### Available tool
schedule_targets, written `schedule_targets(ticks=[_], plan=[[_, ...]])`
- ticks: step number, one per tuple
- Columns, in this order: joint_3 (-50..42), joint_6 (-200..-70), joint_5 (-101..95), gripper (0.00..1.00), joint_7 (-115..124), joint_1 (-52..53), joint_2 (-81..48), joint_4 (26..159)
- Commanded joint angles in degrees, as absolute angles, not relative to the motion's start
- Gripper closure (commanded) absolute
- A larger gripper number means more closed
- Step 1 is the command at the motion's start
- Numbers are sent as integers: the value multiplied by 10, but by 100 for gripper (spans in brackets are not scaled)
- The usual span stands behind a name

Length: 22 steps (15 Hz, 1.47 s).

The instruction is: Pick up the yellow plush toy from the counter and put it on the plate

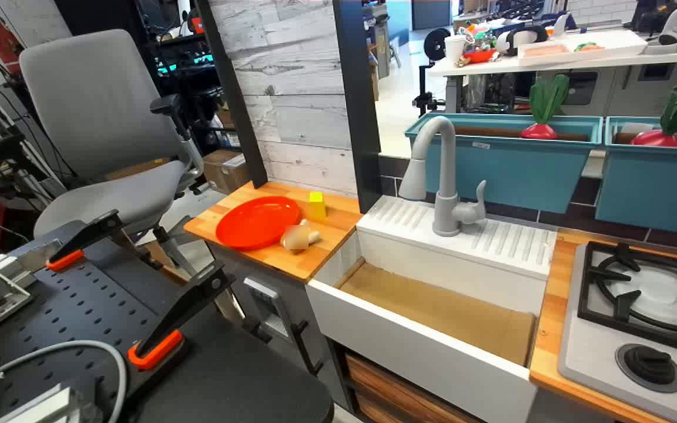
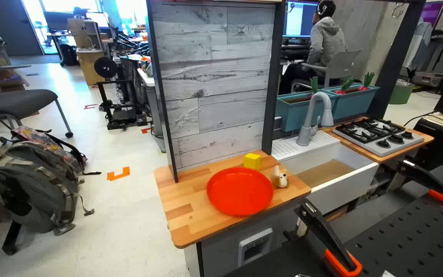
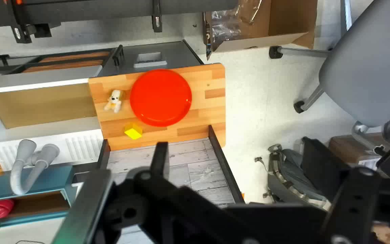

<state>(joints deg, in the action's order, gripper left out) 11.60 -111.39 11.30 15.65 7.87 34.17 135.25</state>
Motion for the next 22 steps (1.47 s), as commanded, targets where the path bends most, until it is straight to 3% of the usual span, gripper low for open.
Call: schedule_targets(ticks=[1,12,22], plan=[[116,-1113,113,0,156,78,342,1351],[89,-1181,108,0,126,60,309,1364],[6,-1345,122,0,48,15,53,1342]])
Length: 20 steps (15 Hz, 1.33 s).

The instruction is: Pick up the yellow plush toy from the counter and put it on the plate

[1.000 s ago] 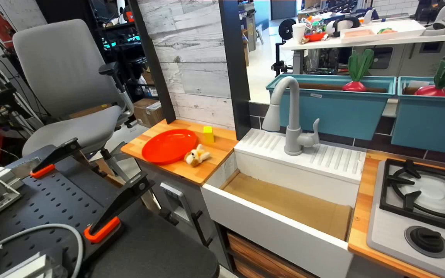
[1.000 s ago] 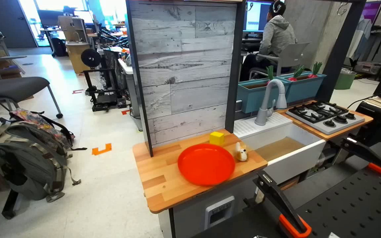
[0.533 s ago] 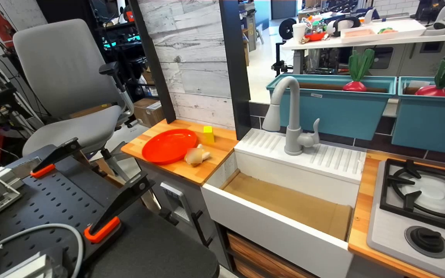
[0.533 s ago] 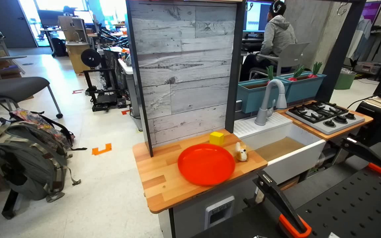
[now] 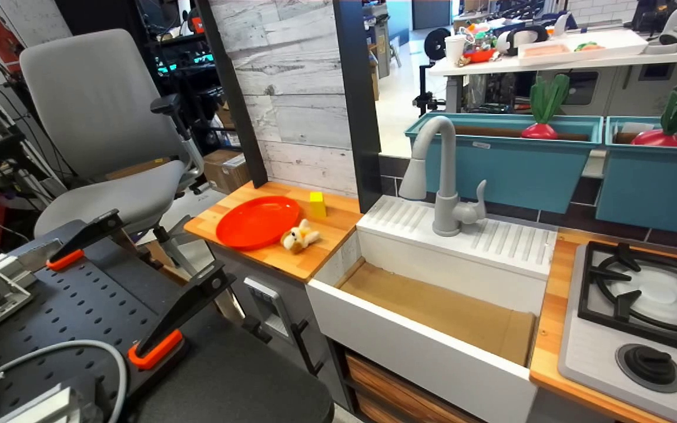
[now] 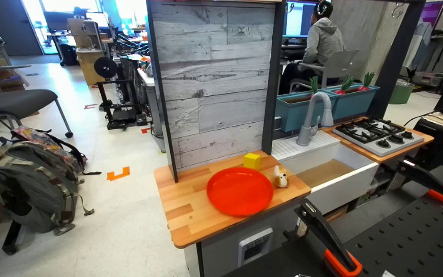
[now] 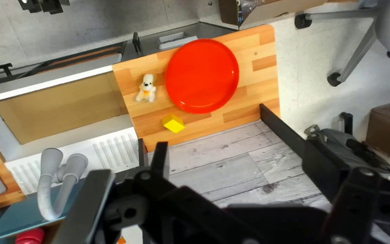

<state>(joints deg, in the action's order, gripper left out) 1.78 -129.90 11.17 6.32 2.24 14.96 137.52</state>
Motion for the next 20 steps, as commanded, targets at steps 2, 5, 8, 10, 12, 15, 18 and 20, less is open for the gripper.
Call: schedule_targets(ticks=[2,5,8,10,12,15,18,20], plan=[[3,-1377,119,0,56,11,-16,1324],[5,-1414,123,0,55,9,-116,1285],[8,-1425,119,0,64,8,-195,1235],[7,-1425,111,0,63,8,-171,1265],[7,-1426,111,0,63,8,-196,1244],[7,-1426,111,0,64,8,-199,1238],[-3,-1437,87,0,88,18,-232,1221],[-7,-1443,73,0,101,23,-262,1208]])
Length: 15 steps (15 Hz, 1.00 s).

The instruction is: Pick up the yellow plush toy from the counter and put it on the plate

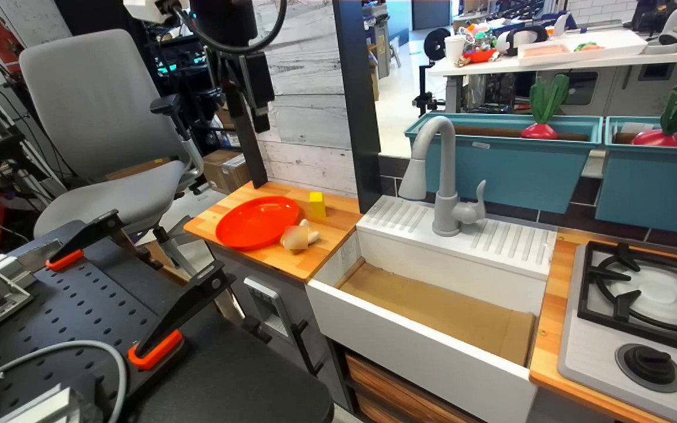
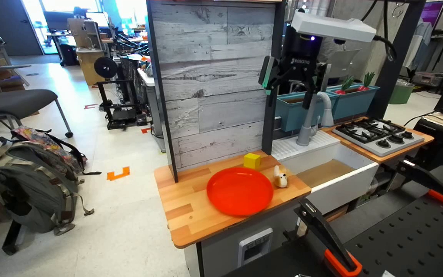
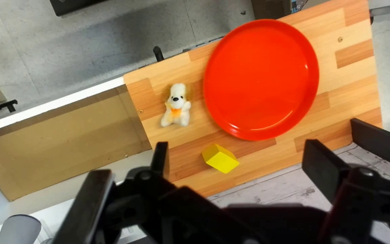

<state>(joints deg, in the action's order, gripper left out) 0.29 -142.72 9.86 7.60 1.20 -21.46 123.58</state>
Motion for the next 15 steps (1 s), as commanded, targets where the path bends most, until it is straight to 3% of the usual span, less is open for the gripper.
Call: schedule_targets(ticks=[1,15], plan=[[-7,-1444,67,0,106,25,-278,1200],[-73,-1450,-54,0,143,88,-487,1011]])
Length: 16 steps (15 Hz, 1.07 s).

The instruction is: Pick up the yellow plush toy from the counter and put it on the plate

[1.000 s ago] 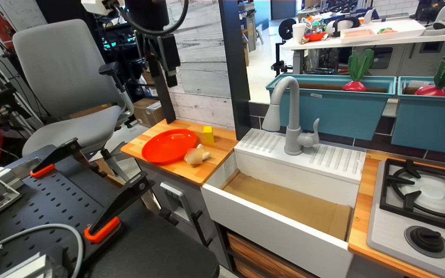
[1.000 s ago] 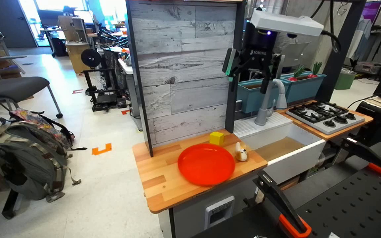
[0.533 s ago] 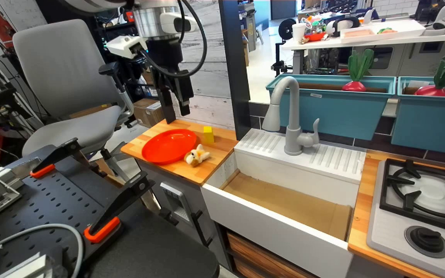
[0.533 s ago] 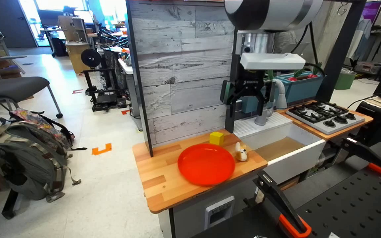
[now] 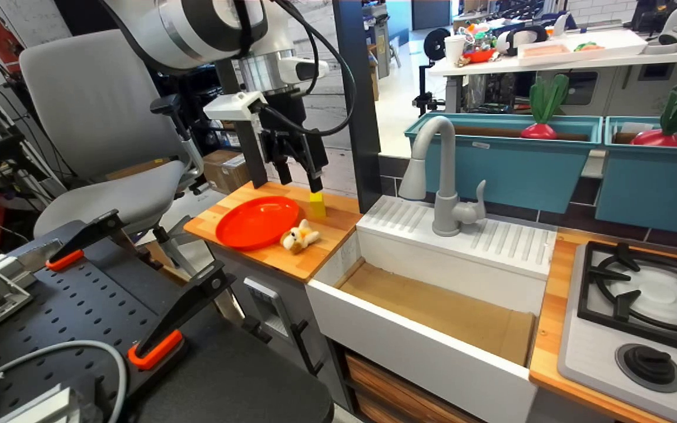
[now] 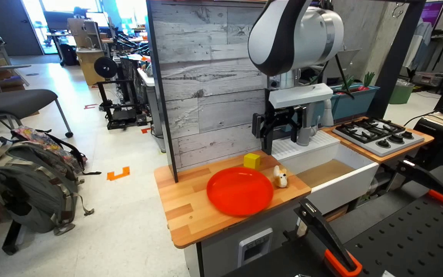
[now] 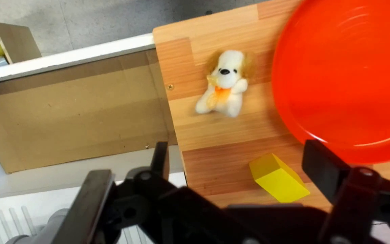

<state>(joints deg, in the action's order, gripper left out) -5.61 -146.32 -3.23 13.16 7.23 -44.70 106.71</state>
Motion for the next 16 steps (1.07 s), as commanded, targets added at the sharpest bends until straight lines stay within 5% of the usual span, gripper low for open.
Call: schedule_targets(ticks=[1,16], plan=[[-75,-1450,-56,0,145,90,-499,997],[-92,-1441,-68,0,157,134,-632,840]])
